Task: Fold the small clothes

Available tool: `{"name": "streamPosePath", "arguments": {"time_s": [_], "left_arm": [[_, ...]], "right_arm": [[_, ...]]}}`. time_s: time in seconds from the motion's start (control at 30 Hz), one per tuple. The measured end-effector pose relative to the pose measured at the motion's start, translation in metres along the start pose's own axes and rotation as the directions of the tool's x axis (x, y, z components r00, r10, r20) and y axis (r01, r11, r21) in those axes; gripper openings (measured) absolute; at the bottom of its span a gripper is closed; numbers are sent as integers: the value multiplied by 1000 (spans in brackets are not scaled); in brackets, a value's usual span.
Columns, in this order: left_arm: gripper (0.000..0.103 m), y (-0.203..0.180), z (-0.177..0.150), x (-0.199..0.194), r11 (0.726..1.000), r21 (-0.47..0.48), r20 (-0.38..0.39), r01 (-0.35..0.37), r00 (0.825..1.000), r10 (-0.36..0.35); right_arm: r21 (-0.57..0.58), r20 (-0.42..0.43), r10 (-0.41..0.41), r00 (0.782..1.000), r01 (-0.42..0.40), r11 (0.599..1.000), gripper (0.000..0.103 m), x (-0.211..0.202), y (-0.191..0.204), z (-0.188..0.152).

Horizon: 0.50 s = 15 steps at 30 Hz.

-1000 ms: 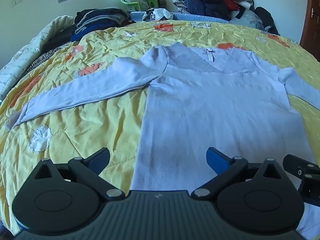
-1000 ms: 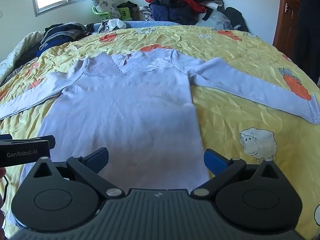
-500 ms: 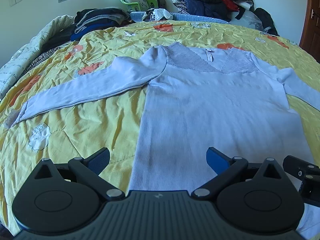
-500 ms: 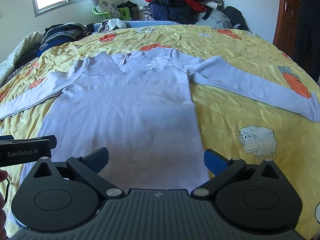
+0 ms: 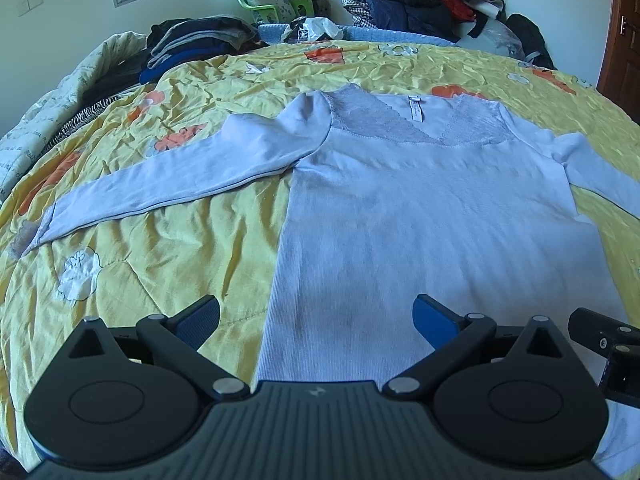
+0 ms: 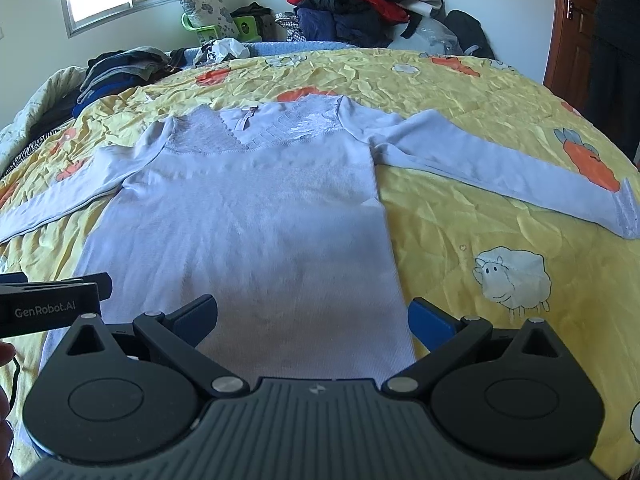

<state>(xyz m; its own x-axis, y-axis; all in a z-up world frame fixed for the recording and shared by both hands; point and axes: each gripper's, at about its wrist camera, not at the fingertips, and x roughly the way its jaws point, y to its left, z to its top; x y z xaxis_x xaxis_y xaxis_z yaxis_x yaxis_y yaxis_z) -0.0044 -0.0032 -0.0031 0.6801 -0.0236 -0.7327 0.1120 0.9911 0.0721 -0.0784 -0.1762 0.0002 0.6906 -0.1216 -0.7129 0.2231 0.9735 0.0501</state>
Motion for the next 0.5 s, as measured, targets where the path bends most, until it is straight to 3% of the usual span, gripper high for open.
{"name": "streamPosePath", "arguments": {"time_s": [0.5], "left_arm": [[103, 1, 0, 1, 1000, 0, -1, 1, 1000, -1]], "right_arm": [[11, 4, 2, 1000, -2, 1000, 102, 2, -2, 0]]}}
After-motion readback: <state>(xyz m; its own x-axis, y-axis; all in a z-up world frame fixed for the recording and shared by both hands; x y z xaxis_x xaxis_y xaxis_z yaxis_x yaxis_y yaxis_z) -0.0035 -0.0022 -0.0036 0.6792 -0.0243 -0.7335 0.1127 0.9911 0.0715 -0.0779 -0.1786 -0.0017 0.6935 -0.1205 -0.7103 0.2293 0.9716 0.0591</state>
